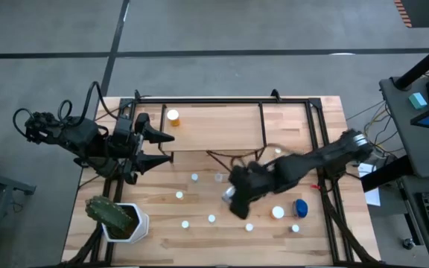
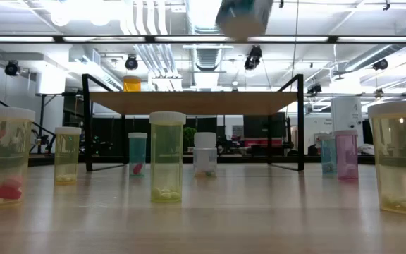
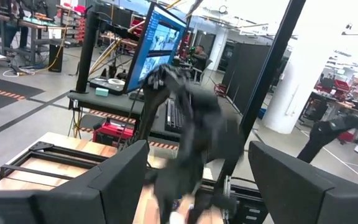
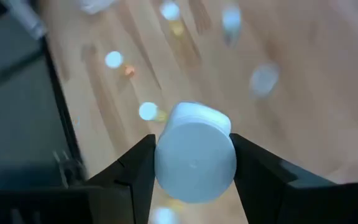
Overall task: Pick and place medicine bottles onto shelf by color
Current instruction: Put the white pill bottle on the shelf
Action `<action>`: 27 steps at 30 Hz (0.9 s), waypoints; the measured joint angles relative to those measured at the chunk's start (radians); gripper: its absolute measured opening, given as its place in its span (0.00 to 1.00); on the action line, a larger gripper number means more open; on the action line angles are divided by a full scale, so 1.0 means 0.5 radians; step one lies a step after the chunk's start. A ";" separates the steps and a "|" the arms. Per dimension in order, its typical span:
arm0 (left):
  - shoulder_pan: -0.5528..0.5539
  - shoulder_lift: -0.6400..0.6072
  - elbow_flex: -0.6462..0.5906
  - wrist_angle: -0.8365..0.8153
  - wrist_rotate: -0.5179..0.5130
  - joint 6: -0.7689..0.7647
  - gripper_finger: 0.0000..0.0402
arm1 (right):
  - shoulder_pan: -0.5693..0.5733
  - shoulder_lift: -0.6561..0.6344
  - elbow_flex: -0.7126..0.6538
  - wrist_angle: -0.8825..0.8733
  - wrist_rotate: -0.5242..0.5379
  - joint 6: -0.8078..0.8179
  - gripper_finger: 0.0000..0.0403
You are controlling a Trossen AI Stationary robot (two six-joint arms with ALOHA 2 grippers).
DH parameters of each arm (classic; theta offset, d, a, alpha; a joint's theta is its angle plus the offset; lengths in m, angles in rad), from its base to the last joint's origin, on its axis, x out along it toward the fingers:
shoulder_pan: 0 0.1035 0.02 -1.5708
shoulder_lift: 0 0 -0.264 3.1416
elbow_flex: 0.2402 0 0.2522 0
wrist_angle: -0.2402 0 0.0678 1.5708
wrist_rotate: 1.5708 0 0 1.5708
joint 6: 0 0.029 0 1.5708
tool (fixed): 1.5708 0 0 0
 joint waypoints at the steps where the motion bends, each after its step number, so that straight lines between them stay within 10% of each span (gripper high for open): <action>1: 0.000 0.001 0.000 0.003 0.000 -0.001 0.66 | -0.022 -0.048 0.036 -0.035 0.012 -0.223 0.42; 18: 0.000 0.055 -0.002 0.155 -0.068 -0.003 0.66 | -0.944 -0.015 0.580 -0.799 -0.025 -2.304 0.42; 27: 0.001 0.129 -0.002 0.192 -0.150 -0.001 0.66 | -1.565 0.143 0.584 -0.775 -0.440 -2.733 0.42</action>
